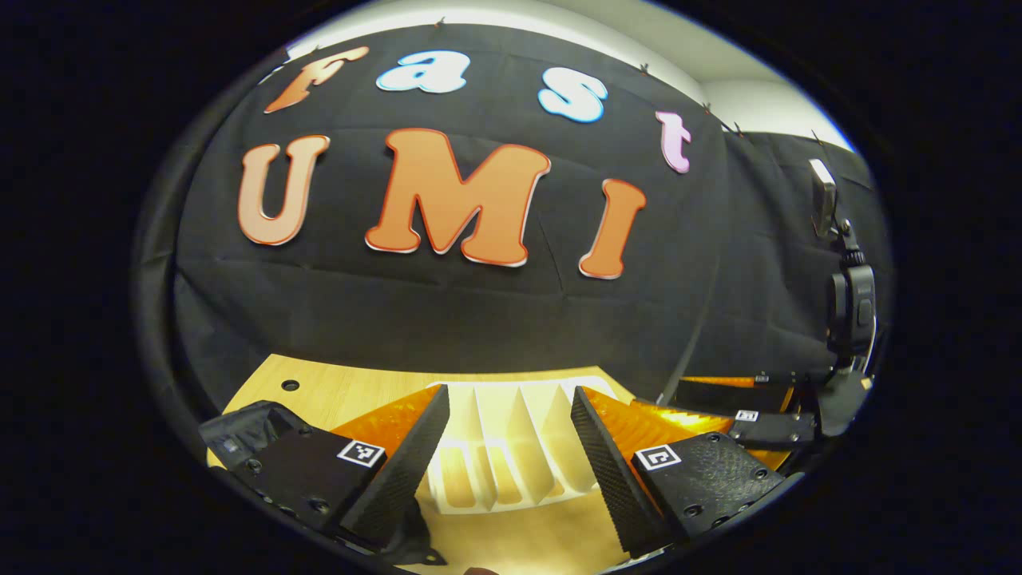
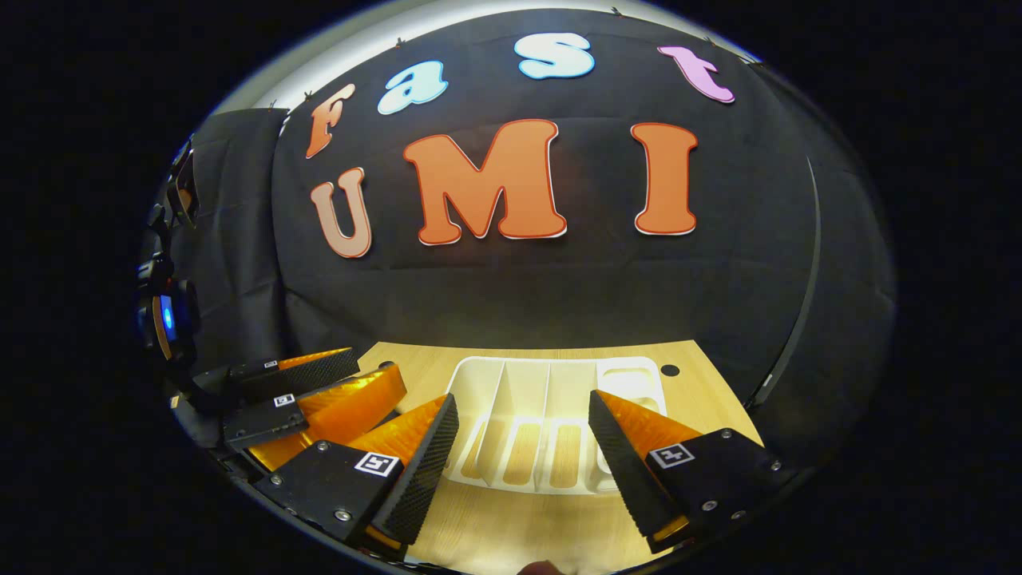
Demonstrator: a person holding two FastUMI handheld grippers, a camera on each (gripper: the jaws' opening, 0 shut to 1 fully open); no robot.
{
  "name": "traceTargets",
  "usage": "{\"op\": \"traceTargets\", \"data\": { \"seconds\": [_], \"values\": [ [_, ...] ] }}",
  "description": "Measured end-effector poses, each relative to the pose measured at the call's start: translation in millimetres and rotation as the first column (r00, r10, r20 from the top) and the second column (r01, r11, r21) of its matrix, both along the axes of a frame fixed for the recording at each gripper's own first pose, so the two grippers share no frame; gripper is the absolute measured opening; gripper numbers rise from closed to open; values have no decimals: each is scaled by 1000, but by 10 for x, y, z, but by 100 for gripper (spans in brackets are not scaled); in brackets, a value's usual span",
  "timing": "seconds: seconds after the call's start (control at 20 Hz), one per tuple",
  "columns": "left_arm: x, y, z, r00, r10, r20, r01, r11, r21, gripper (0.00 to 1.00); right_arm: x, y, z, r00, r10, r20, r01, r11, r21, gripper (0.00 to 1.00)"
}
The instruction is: Open the schoolbag, grab two books from the bookshelf and put them into the schoolbag.
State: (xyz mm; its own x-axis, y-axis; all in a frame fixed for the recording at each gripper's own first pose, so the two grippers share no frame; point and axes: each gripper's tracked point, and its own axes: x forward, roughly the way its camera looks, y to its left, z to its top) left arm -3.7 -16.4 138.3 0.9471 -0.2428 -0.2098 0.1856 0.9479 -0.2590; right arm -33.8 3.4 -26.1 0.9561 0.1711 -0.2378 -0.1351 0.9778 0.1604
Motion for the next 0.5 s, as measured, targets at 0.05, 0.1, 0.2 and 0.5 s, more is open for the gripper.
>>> {"op": "traceTargets", "data": {
  "seconds": [0.05,0.1,0.2,0.5],
  "values": [
    [-42,-44,54,999,31,10,-30,999,-25,98,-38,-43,27,1000,12,11,-12,1000,5,98],
    [-88,-96,85,999,51,16,-51,998,-30,98,-58,-120,42,1000,14,24,-14,1000,3,98],
    [-149,-152,172,996,85,33,-86,996,3,98,-91,-241,88,998,21,58,-20,1000,-6,98],
    [-392,-227,433,978,183,99,-189,980,57,98,-195,-549,188,994,29,104,-30,1000,9,98]
  ]
}}
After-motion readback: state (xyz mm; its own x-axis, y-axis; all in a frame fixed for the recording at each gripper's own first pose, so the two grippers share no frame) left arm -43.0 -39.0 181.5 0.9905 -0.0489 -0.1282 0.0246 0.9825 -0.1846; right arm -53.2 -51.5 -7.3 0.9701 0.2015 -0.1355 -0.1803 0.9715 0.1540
